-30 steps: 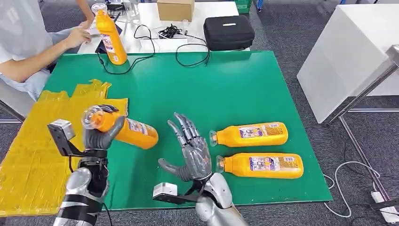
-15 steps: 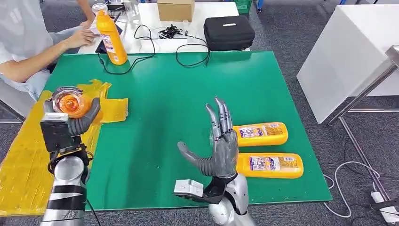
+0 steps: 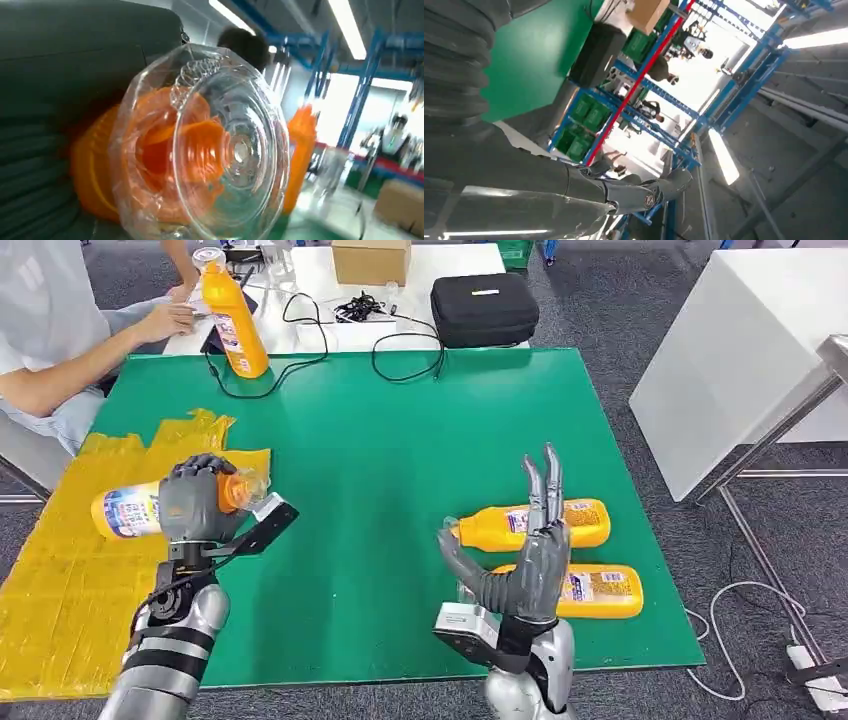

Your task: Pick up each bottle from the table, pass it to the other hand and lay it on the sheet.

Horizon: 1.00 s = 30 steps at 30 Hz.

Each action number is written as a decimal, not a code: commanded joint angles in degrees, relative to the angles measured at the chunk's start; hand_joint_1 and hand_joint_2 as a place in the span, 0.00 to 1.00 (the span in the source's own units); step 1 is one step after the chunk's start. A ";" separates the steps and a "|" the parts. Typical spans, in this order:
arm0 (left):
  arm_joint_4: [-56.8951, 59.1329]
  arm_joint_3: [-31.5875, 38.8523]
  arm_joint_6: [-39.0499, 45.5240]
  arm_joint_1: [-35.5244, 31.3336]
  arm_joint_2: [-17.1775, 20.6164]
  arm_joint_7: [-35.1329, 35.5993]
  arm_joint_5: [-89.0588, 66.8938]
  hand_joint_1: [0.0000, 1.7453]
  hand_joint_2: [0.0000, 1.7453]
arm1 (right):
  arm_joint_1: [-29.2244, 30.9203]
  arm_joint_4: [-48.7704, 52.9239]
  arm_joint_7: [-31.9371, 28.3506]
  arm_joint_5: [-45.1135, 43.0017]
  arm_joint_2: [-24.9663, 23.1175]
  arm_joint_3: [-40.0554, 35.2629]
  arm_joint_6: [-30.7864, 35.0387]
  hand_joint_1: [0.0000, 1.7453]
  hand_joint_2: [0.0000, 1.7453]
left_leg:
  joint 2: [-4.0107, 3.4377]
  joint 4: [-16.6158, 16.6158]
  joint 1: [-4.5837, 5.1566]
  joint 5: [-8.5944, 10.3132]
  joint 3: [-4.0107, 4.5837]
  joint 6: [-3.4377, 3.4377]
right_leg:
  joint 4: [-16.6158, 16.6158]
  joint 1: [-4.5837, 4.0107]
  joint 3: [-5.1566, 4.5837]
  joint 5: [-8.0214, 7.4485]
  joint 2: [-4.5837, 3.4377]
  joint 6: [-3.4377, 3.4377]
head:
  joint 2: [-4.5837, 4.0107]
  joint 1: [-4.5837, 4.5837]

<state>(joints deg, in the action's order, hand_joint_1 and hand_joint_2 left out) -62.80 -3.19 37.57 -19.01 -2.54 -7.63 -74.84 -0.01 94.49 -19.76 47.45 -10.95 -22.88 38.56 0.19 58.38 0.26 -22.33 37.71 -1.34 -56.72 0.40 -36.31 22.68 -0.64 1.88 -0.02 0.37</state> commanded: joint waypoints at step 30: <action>32.64 27.06 1.03 -5.99 -3.18 -16.13 19.07 0.00 1.00 | -0.75 -3.76 -0.99 -5.80 3.59 6.49 -1.83 0.00 1.00 | 0.16 -0.13 -0.09 -0.21 -0.87 0.26 | 0.09 -0.05 0.85 0.19 0.03 -0.12 | 0.00 -0.02</action>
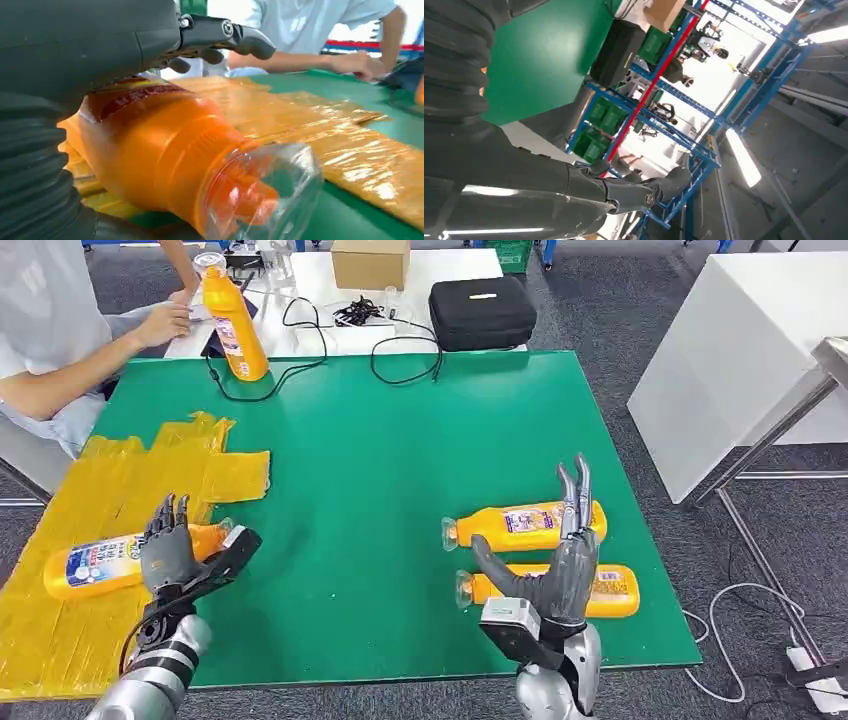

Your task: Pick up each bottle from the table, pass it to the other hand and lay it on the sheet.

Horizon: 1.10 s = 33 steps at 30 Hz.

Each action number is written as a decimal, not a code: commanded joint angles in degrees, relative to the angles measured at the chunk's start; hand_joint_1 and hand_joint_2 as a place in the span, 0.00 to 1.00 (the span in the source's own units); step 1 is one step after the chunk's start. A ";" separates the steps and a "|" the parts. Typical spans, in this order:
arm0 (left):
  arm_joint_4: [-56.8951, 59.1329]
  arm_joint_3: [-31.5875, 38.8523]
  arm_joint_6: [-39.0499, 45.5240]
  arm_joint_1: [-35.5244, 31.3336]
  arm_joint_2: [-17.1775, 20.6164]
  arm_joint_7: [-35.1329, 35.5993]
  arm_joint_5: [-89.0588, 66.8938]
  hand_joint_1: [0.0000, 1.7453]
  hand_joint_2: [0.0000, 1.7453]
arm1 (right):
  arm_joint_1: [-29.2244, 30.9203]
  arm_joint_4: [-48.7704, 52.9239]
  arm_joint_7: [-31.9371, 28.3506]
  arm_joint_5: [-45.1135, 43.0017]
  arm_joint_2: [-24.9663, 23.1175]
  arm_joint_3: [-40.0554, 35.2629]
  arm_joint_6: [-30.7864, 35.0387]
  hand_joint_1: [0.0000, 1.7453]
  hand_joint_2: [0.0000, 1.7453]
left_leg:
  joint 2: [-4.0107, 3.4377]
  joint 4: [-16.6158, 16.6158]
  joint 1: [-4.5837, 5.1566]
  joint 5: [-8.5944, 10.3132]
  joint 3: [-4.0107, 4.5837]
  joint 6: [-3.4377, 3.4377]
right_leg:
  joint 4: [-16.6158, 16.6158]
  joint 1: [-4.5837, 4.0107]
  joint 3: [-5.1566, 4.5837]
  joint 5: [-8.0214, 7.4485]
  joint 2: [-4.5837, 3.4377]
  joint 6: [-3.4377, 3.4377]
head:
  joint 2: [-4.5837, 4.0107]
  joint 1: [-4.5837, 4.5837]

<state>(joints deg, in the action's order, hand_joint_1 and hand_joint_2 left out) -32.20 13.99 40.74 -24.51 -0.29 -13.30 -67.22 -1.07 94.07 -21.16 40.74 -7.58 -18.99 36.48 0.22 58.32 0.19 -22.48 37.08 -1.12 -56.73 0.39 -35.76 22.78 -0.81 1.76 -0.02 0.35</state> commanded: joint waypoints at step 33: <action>-57.17 -16.70 -26.07 21.56 -11.48 -18.11 49.95 0.00 1.00 | 13.76 -16.90 17.29 25.20 11.96 2.18 -21.61 0.00 1.00 | -0.06 -0.01 0.04 -0.05 0.11 -0.11 | 0.12 -0.01 0.02 0.04 0.04 0.16 | 0.00 -0.02</action>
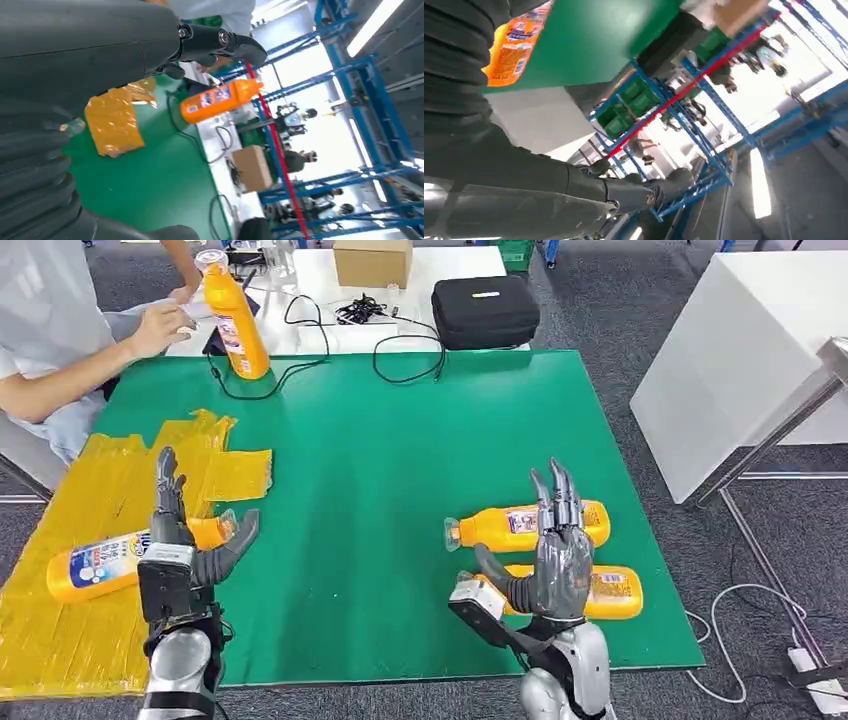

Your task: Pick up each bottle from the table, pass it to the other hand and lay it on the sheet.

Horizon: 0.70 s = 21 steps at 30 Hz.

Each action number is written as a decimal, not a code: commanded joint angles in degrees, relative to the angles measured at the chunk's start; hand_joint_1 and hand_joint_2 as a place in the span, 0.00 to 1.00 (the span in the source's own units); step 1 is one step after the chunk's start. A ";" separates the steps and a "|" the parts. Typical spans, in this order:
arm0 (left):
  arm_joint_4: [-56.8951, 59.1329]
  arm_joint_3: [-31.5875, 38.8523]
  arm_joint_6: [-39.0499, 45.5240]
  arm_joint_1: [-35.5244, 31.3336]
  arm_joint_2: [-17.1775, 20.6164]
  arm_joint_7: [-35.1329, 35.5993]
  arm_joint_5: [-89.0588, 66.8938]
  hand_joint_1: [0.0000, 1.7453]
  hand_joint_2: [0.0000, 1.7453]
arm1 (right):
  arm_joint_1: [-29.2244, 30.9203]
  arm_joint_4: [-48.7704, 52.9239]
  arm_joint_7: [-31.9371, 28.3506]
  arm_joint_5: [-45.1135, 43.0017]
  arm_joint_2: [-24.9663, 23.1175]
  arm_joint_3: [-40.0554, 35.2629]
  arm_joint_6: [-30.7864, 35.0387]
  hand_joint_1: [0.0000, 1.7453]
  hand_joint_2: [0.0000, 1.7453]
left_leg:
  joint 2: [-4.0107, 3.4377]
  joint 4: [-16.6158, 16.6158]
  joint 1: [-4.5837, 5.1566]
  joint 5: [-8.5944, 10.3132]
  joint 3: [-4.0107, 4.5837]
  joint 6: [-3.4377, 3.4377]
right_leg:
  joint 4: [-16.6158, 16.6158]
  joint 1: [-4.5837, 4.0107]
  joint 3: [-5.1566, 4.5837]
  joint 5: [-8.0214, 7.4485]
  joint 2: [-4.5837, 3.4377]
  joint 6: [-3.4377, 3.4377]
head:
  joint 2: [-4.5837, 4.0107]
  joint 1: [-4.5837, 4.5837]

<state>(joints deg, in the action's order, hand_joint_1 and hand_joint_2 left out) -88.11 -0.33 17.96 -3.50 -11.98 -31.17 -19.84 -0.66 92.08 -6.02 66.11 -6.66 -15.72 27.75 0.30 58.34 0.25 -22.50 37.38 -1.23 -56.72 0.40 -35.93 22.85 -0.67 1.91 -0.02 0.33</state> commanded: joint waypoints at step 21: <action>4.45 -2.72 -4.69 -1.81 -0.20 -1.30 4.13 0.00 1.00 | 30.35 -35.71 -2.01 -8.93 14.57 -5.36 -25.24 0.00 1.00 | 0.04 0.00 0.07 0.12 -0.13 -0.18 | 0.05 0.04 0.19 -0.08 0.05 0.15 | 0.00 0.02</action>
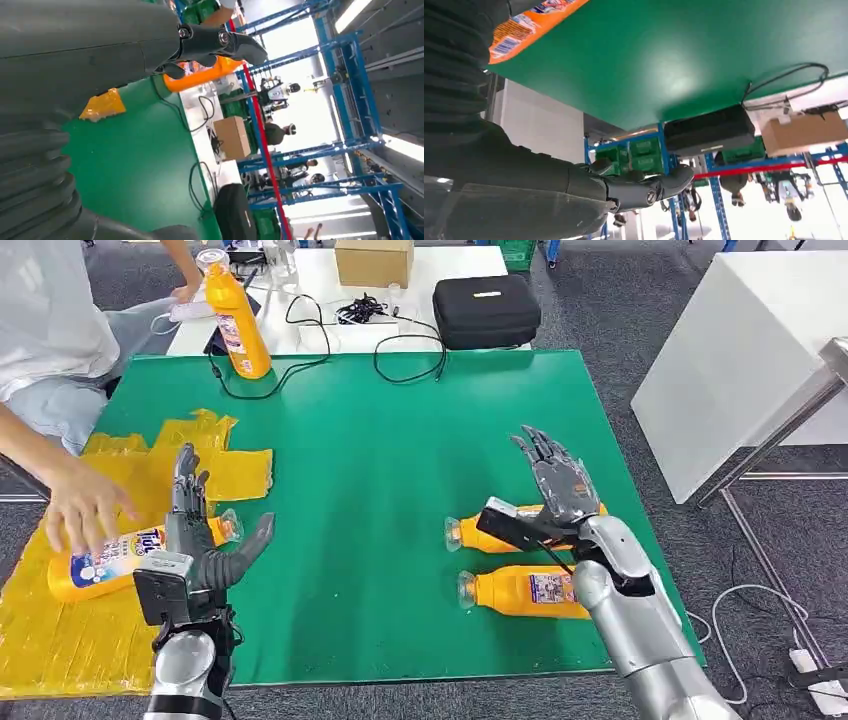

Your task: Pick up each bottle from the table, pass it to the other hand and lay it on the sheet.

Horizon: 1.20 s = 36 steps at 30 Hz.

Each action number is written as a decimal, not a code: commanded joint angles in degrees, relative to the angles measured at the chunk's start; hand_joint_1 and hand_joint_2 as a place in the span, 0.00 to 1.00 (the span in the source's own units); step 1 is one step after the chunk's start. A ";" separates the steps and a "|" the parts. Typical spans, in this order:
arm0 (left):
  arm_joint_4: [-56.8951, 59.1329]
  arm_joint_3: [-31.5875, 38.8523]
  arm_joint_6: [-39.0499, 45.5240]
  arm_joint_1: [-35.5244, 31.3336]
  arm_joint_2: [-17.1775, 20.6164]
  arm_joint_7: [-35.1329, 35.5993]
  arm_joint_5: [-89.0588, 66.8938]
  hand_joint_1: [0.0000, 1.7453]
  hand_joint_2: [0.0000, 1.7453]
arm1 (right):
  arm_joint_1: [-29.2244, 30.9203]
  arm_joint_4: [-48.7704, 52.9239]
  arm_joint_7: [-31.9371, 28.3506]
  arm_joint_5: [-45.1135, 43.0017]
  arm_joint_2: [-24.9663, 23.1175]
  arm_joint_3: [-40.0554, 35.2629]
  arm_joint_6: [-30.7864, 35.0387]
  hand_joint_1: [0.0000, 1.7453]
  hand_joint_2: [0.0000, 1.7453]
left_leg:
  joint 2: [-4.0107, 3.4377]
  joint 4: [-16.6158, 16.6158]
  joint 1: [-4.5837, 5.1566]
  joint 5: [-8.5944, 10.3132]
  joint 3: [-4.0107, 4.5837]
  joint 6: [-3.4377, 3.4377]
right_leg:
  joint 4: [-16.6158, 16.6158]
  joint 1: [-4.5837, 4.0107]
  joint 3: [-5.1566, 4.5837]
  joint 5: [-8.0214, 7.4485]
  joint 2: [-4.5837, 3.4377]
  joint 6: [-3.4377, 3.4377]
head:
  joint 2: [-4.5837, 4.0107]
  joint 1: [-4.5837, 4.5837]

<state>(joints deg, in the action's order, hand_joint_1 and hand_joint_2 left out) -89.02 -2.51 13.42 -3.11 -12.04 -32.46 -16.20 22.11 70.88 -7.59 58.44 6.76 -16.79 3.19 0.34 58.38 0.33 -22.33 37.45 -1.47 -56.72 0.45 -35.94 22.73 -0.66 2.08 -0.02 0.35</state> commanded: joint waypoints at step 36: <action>9.71 2.76 0.17 -3.18 -0.04 -0.97 2.65 0.00 1.00 | 8.93 -16.34 -3.30 -14.87 12.00 -8.14 -10.78 0.00 1.00 | 0.04 0.01 -0.05 -0.26 -0.49 0.18 | 0.05 -0.08 0.57 0.21 0.13 -0.09 | 0.00 -0.02</action>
<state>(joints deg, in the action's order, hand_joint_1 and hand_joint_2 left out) -83.12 -1.20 13.70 -4.34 -12.17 -33.42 -13.81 29.34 56.02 -11.98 43.56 16.83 -22.10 -6.97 0.48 58.39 0.35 -22.34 37.53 -1.48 -56.72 0.46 -35.95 22.74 -0.56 2.10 -0.02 0.33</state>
